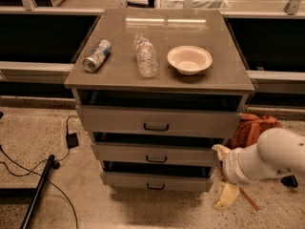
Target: Open middle drawer
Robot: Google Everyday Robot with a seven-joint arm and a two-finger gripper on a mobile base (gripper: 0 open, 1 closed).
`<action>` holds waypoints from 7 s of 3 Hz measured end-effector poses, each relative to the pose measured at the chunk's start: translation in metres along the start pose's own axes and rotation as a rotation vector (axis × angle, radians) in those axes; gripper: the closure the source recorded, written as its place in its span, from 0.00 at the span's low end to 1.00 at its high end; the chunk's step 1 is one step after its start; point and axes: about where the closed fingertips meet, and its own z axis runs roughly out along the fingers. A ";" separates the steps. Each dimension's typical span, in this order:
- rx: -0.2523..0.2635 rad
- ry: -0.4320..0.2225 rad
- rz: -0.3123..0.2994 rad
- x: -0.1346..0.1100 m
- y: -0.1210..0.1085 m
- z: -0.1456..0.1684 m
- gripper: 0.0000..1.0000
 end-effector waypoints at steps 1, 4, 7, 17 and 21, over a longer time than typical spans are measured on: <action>0.060 -0.007 -0.001 0.001 -0.013 0.006 0.00; 0.086 -0.064 -0.056 0.010 -0.020 0.077 0.00; 0.034 -0.061 -0.085 0.058 -0.070 0.139 0.00; 0.076 -0.068 -0.165 0.037 -0.069 0.128 0.01; 0.011 0.008 -0.114 0.045 -0.106 0.199 0.21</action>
Offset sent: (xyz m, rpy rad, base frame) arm 0.0141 -0.0011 -0.0051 -0.0007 -0.0569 -0.0242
